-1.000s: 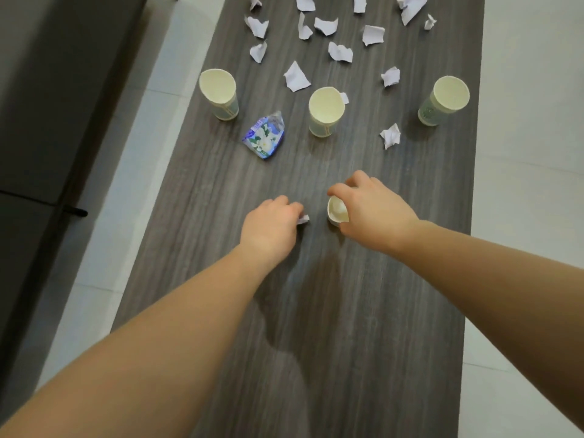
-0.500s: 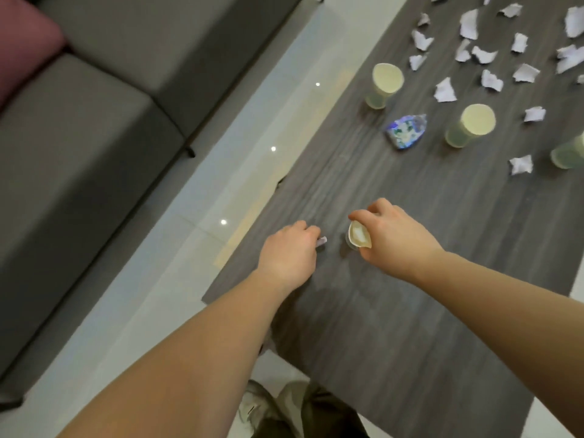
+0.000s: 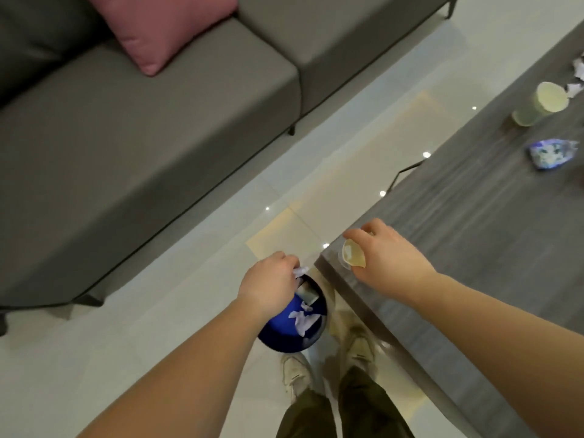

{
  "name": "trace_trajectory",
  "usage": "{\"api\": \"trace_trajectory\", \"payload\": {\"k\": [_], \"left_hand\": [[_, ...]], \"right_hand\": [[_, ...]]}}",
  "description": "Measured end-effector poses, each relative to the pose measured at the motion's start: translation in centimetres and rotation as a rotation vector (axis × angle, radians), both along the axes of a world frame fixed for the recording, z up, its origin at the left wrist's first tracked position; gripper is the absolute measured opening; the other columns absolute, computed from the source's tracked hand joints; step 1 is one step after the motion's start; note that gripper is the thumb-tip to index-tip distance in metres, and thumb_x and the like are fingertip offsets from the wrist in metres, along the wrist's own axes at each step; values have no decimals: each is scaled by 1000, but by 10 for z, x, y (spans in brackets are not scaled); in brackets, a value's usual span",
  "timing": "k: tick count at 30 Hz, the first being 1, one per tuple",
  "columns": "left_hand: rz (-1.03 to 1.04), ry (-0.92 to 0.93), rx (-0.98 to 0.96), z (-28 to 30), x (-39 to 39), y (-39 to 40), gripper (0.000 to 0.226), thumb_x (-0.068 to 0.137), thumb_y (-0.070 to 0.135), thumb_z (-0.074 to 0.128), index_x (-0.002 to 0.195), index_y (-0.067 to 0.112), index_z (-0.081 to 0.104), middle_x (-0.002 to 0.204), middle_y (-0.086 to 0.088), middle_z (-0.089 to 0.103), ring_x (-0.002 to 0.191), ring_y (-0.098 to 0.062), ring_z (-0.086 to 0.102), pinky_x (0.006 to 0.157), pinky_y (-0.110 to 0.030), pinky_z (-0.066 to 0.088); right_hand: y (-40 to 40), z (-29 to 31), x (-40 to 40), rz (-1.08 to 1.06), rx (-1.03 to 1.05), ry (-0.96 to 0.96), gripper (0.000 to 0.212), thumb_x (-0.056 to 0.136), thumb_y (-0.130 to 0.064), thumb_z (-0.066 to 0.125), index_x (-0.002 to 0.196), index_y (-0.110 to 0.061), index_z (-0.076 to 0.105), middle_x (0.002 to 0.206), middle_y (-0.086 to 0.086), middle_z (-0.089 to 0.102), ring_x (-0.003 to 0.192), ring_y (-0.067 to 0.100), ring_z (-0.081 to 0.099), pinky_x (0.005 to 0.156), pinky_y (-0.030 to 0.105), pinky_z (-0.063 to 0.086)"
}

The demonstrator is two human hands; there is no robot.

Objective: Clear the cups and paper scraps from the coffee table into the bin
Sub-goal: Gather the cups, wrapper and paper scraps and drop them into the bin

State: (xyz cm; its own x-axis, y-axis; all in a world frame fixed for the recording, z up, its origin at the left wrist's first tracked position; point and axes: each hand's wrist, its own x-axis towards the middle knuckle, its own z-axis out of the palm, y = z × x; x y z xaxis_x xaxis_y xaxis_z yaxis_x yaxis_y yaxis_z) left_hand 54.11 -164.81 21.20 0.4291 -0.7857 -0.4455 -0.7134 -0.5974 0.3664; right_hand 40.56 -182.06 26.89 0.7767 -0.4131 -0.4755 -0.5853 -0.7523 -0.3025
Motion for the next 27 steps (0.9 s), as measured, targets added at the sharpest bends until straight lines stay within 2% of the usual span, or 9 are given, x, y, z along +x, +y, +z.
{"api": "trace_trajectory", "payload": {"k": [4, 10, 12, 16, 20, 24, 27], "left_hand": [[128, 17, 89, -12, 10, 59, 23, 96, 21, 41, 106, 21, 62, 99, -1, 58, 83, -25, 57, 70, -35, 47], [229, 29, 126, -32, 2, 108, 34, 101, 45, 37, 103, 20, 60, 98, 0, 60, 84, -22, 58, 69, -32, 46], [272, 40, 144, -42, -4, 114, 37, 101, 46, 35, 94, 17, 58, 92, -1, 60, 79, -21, 58, 66, -30, 44], [381, 104, 149, -66, -15, 119, 50, 100, 51, 33, 64, 17, 43, 68, 0, 51, 61, -17, 47, 57, -26, 33], [409, 114, 194, -95, -19, 121, 55, 100, 52, 29, 58, 19, 39, 58, 1, 44, 52, -14, 41, 48, -24, 26], [448, 148, 232, -130, -24, 116, 55, 101, 51, 28, 59, 17, 42, 60, -1, 48, 55, -16, 46, 48, -24, 28], [425, 189, 266, -154, -26, 112, 41, 100, 43, 40, 78, 11, 55, 79, -7, 60, 71, -22, 54, 59, -28, 35]], "right_hand": [[47, -11, 25, 86, 62, -4, 59, 88, -34, 63, 142, -32, 37, 134, 2, 39, 120, 23, 44, 93, 40, 50], [100, -50, 43, 196, 108, 50, 64, 84, -36, 69, 140, -30, 38, 132, 1, 41, 117, 22, 45, 87, 40, 53], [112, -69, 44, 214, 112, 64, 66, 84, -38, 70, 141, -30, 37, 133, 1, 41, 117, 21, 45, 88, 39, 53], [129, -110, 44, 218, 142, 95, 69, 85, -41, 68, 143, -30, 32, 136, 1, 40, 117, 19, 47, 92, 36, 52], [134, -150, 42, 216, 151, 122, 76, 81, -43, 71, 143, -29, 30, 136, 1, 40, 116, 20, 47, 89, 34, 53], [138, -188, 36, 202, 147, 166, 74, 82, -44, 70, 142, -25, 30, 140, 5, 38, 119, 23, 46, 91, 34, 50], [142, -211, 28, 174, 192, 176, 79, 80, -42, 71, 143, -21, 27, 139, 9, 39, 126, 28, 41, 98, 40, 47]]}}
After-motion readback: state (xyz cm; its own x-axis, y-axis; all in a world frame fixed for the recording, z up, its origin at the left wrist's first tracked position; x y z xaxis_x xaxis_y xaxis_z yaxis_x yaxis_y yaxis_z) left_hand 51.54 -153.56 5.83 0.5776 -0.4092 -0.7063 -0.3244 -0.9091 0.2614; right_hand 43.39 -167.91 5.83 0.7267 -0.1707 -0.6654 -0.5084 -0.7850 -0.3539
